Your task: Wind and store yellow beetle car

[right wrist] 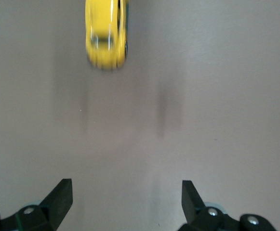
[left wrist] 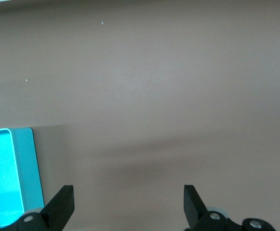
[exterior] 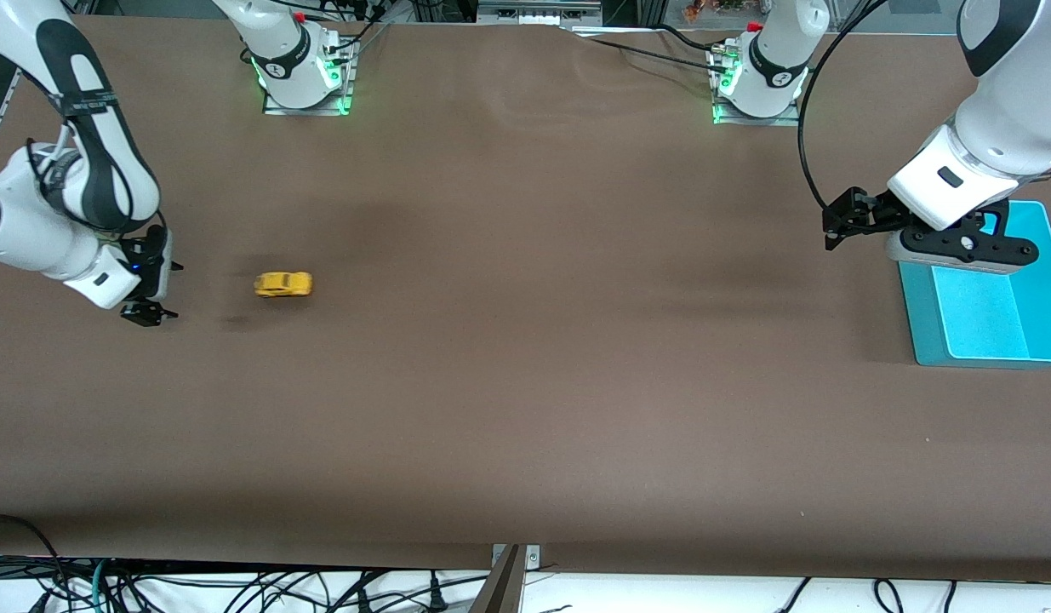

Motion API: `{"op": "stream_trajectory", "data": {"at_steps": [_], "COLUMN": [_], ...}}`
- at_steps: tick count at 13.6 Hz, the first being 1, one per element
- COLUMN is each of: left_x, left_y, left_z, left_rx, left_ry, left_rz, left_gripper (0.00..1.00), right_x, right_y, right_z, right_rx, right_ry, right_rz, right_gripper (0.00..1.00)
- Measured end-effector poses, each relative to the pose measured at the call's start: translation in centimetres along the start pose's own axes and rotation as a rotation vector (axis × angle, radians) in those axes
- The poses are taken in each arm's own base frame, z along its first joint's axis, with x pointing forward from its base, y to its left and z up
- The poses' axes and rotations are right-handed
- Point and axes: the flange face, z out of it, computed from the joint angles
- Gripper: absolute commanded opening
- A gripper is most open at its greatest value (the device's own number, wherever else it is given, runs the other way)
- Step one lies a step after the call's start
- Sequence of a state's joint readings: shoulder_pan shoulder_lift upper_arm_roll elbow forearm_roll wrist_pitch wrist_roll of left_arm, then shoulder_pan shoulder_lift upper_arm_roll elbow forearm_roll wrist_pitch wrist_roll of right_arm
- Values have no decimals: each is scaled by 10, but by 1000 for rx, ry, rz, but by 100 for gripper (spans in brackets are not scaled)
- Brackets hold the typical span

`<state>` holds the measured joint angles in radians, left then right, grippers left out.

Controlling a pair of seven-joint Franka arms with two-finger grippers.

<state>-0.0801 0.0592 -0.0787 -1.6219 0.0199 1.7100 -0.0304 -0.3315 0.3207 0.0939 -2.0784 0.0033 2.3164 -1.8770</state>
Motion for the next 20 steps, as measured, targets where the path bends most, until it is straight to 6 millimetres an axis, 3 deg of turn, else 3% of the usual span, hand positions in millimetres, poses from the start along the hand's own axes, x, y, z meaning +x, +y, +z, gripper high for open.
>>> {"op": "stream_trajectory", "data": {"at_steps": [3, 7, 9, 12, 16, 20], "left_x": [0, 0, 0, 0, 0, 0], "left_y": [0, 0, 0, 0, 0, 0], "left_z": [0, 0, 0, 0, 0, 0], "left_rx": [0, 0, 0, 0, 0, 0], "left_ry": [0, 0, 0, 0, 0, 0], "left_rz": [0, 0, 0, 0, 0, 0], "left_gripper": [100, 100, 100, 100, 100, 100], "right_x": [4, 53, 71, 91, 129, 171], "right_y": [15, 15, 7, -7, -33, -50], "right_z": [-64, -175, -216, -253, -288, -300], "right_rx": [-23, -81, -112, -155, -149, -130], "right_ry": [-10, -30, -39, -40, -27, -20], "right_rz": [-9, 41, 141, 328, 751, 1167], "right_gripper": [100, 100, 100, 100, 100, 100]}}
